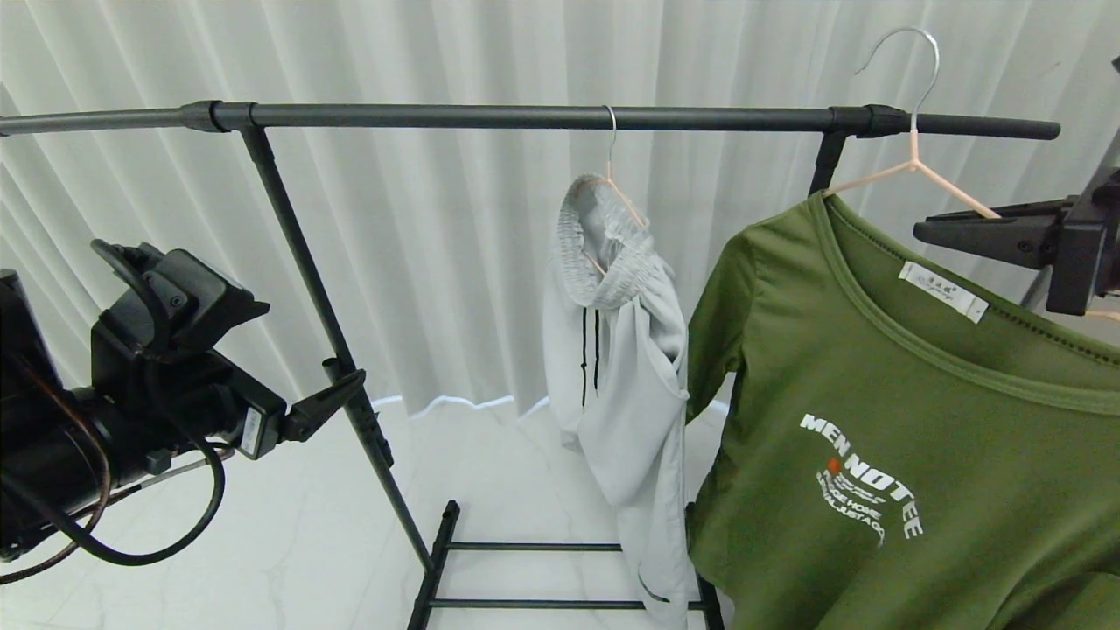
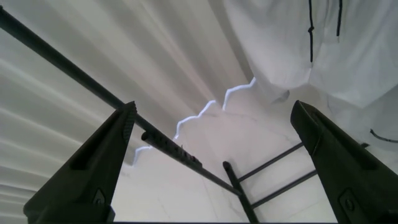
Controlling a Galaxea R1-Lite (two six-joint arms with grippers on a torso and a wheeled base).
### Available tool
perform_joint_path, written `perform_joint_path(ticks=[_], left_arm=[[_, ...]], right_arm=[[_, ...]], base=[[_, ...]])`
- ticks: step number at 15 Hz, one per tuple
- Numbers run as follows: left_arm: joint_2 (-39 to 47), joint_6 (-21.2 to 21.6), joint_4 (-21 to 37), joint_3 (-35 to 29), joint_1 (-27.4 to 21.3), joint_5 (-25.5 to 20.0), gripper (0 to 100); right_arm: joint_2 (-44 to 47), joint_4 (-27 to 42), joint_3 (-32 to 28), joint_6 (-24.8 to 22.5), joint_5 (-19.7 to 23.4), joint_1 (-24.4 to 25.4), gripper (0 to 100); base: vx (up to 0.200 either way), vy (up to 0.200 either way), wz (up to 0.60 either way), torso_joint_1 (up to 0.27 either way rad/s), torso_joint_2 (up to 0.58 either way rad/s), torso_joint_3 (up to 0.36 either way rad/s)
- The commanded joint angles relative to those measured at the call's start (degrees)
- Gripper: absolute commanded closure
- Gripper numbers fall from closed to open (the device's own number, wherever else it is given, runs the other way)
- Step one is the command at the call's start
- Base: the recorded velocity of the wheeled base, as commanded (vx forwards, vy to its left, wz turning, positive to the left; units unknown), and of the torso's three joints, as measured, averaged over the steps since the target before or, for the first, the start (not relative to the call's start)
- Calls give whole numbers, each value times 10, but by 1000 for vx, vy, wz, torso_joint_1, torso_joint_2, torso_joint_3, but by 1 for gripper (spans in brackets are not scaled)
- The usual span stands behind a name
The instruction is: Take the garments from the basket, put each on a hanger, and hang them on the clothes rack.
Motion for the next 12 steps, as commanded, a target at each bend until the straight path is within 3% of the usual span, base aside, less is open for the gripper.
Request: perform_joint_path(ticks=[1, 11, 12], left_arm=[[1, -1, 0, 0, 0, 0, 0], [1, 0, 0, 3, -4, -1, 0], [2, 0, 0, 4, -4, -1, 0]], right_arm=[[21, 0, -8, 0, 0, 2, 100], [28, -3, -15, -1, -5, 2, 100], [31, -3, -14, -1, -10, 2, 100]], base=[[200, 0, 0, -2, 7, 2], [200, 0, 0, 2, 1, 3], [0, 0, 0, 0, 0, 0]])
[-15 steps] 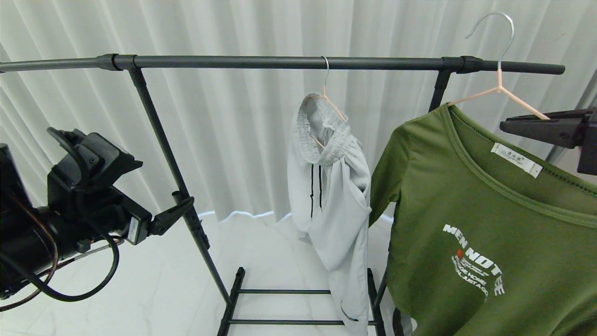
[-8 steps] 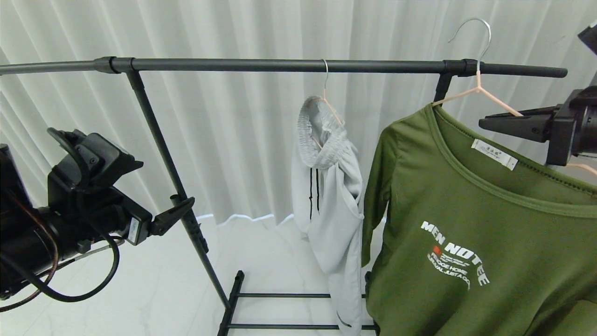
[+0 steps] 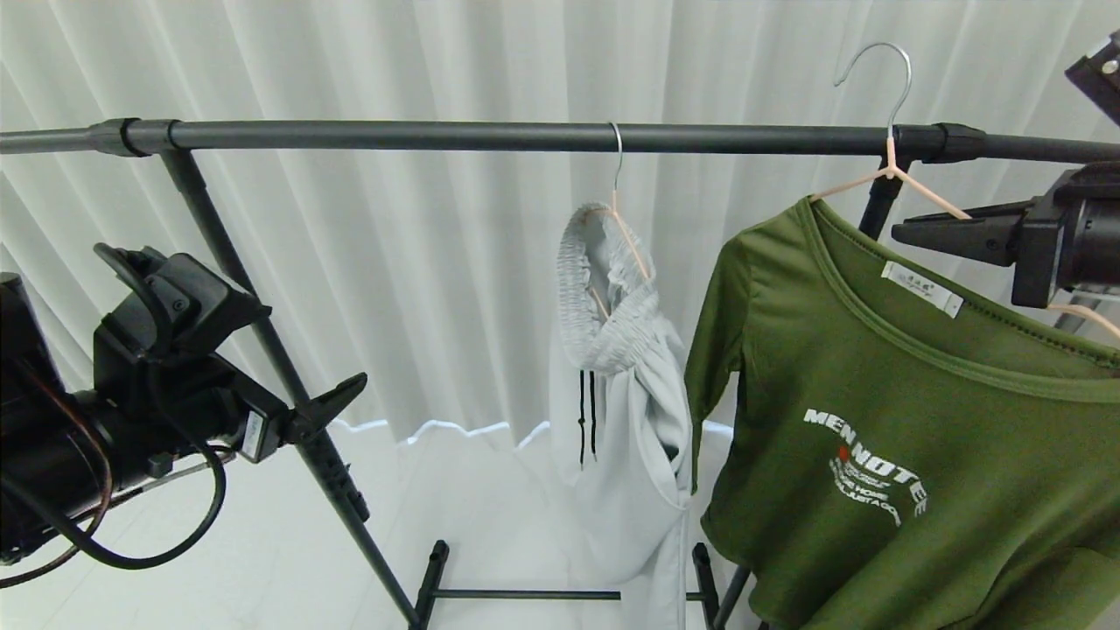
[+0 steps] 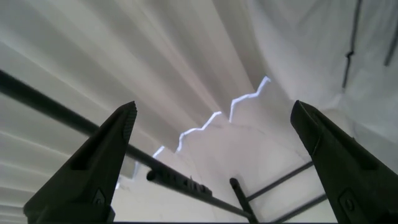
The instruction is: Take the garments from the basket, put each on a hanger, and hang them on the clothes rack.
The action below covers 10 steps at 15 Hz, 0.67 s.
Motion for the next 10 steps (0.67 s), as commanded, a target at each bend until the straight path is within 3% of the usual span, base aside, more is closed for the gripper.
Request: perform_joint_path(ticks=[1, 10], left_arm=[[1, 0, 0, 2, -1, 0, 0], [1, 0, -1, 3, -36, 1, 0]], right_arm=[[8, -1, -1, 0, -5, 0, 100], [84, -15, -32, 47, -76, -2, 100]], base=[[0, 0, 0, 0, 0, 0], [0, 0, 0, 0, 0, 0]])
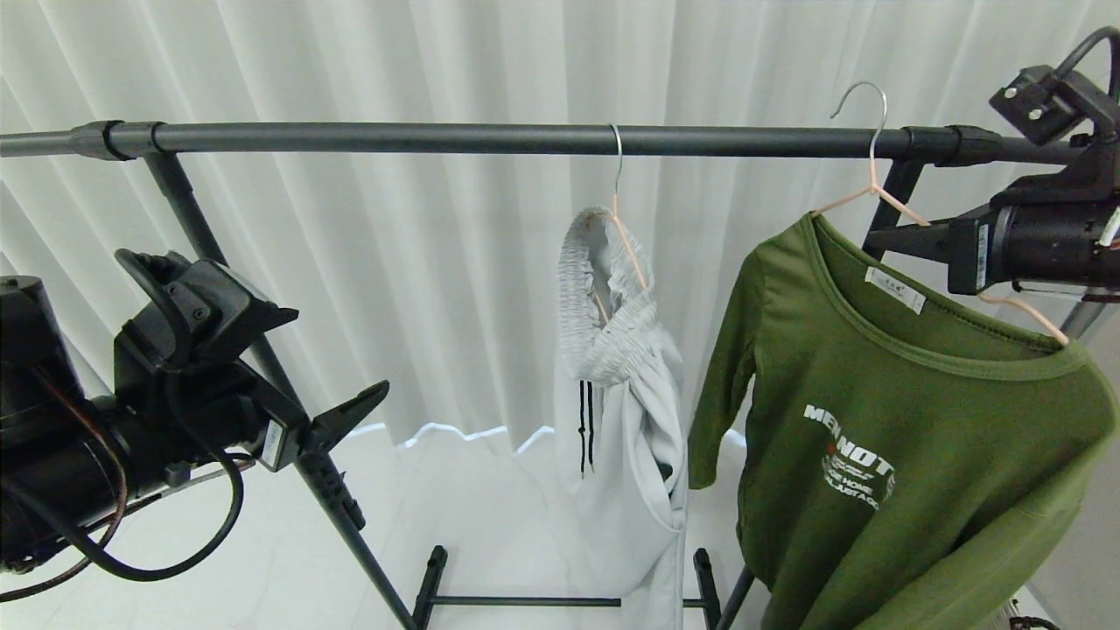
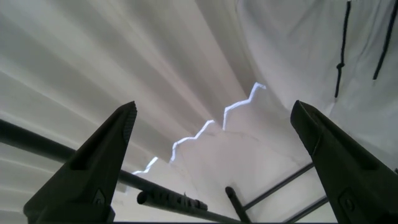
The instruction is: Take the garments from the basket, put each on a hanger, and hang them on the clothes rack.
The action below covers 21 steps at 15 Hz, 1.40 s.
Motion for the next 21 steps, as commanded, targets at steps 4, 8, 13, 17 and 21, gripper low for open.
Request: perform_joint_path(ticks=[4, 8, 13, 17, 21], left_arm=[[0, -1, 0, 2, -1, 0, 0], [0, -1, 0, 1, -1, 1, 0], [-7, -3, 0, 3, 2, 2, 0], [-59, -48, 0, 41, 9, 67, 0], [-137, -108, 4, 120, 10, 184, 0]], right_arm=[[30, 0, -3, 1, 0, 6, 100], [22, 0, 0, 17, 0, 10, 0], [-29, -2, 44, 12, -2, 10, 0], [-153, -32, 140, 9, -17, -2, 0], [-286, -61, 277, 1, -80, -61, 0]], base=[[0, 0, 0, 0, 0, 0], [0, 0, 0, 0, 0, 0], [0, 0, 0, 0, 0, 0], [0, 0, 0, 0, 0, 0], [0, 0, 0, 0, 0, 0]])
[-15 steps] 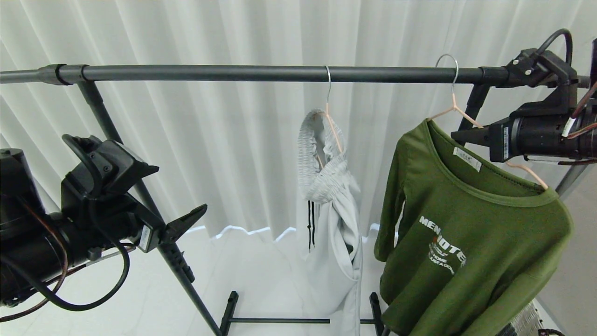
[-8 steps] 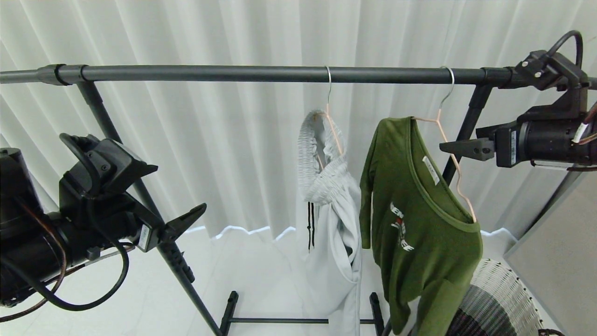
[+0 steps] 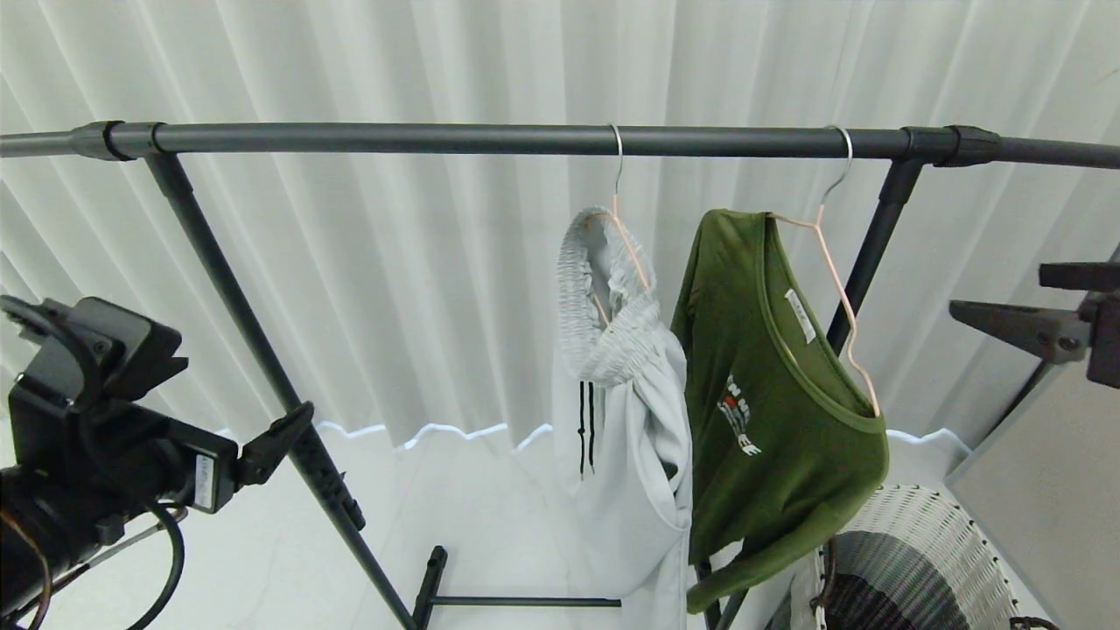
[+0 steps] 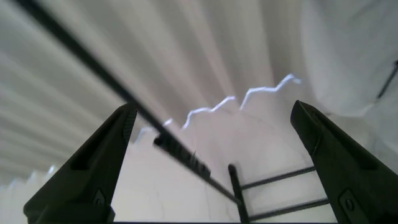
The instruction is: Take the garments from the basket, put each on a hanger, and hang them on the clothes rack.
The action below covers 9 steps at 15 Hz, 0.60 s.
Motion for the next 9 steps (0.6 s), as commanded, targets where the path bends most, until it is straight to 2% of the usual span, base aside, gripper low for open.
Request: perform_joint_path(ticks=[1, 4, 5, 6, 9], left_arm=[[-68, -11, 9, 50, 4, 34, 0], [-140, -27, 82, 72, 38, 39, 0], [-178, -55, 139, 68, 65, 39, 0], [-207, -71, 170, 69, 77, 39, 0], [-324, -108, 264, 101, 87, 39, 0]], right_arm=[[-118, -4, 93, -6, -14, -60, 0], [-189, -1, 174, -27, -15, -141, 0], [-226, 2, 211, -28, -15, -173, 0], [-255, 6, 235, -28, -19, -192, 0], [-357, 62, 295, -29, -52, -211, 0]], base=[[0, 0, 0, 0, 0, 0], [0, 0, 0, 0, 0, 0], [0, 0, 0, 0, 0, 0], [0, 0, 0, 0, 0, 0], [0, 0, 0, 0, 0, 0]])
